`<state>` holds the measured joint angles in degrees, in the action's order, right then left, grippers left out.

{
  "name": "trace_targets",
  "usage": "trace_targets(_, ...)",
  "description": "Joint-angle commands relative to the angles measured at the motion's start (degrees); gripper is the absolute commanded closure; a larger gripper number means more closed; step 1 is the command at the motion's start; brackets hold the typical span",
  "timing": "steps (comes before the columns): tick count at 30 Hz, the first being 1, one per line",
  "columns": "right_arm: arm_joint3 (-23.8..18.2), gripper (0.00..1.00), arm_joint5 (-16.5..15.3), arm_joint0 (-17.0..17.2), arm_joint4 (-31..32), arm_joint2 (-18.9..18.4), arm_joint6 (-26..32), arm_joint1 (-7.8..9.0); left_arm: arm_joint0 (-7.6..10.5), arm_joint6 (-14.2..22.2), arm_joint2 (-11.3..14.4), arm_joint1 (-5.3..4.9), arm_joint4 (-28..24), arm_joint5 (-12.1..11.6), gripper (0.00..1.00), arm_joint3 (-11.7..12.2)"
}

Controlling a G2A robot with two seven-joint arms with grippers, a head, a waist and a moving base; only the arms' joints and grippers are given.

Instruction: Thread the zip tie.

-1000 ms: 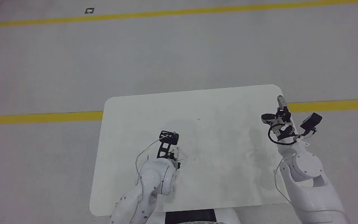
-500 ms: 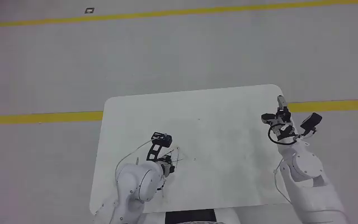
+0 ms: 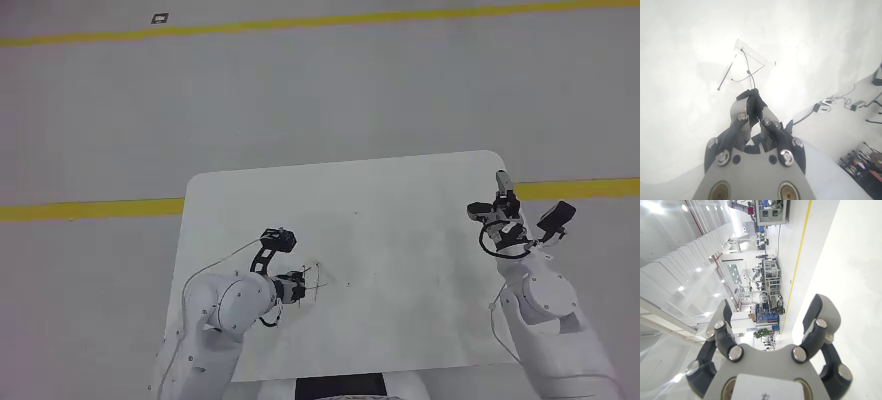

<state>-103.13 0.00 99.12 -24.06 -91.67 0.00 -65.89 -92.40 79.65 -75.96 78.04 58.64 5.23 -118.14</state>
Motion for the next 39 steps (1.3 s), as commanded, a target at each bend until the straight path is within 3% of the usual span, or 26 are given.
trace_targets(1, 0.00, 0.00, 0.00, 0.00, 0.00, 0.00, 0.00, 0.00, -0.13, -0.01, -2.65, -0.73, -4.92, -3.34, 1.00, 0.62)
trace_targets(6, 0.00, 0.00, 0.00, 0.00, 0.00, 0.00, 0.00, 0.00, 0.03, -0.01, -8.03, -3.47, -17.87, -11.92, 1.00, 3.83)
trace_targets(11, 0.00, 0.00, 0.00, 0.00, 0.00, 0.00, 0.00, 0.00, 1.43, -0.01, -8.68, -7.27, -27.68, -17.81, 1.00, 8.09)
trace_targets(16, 0.00, 0.00, 0.00, 0.00, 0.00, 0.00, 0.00, 0.00, 4.23, -0.01, -5.31, -12.18, -36.45, -22.67, 1.00, 12.62)
trace_targets(19, 0.00, 0.00, 0.00, 0.00, 0.00, 0.00, 0.00, 0.00, 5.98, -0.01, -2.84, -15.48, -40.90, -24.41, 1.00, 14.27)
trace_targets(23, 0.00, 0.00, 0.00, 0.00, 0.00, 0.00, 0.00, 0.00, 8.40, -0.01, 0.26, -19.74, -46.67, -24.71, 1.00, 15.66)
trace_targets(30, 0.00, 0.00, 0.00, 0.00, 0.00, 0.00, 0.00, 0.00, 13.38, -0.01, 7.56, -26.07, -54.49, -24.71, 1.00, 16.93)
trace_targets(31, 0.00, 0.00, 0.00, 0.00, 0.00, 0.00, 0.00, 0.00, 13.88, -0.01, 8.08, -26.58, -54.78, -24.71, 1.00, 17.32)
trace_targets(39, 0.00, 0.00, 0.00, 0.00, 0.00, 0.00, 0.00, 0.00, 13.88, -0.01, 8.08, -26.58, -54.78, -24.71, 1.00, 17.32)
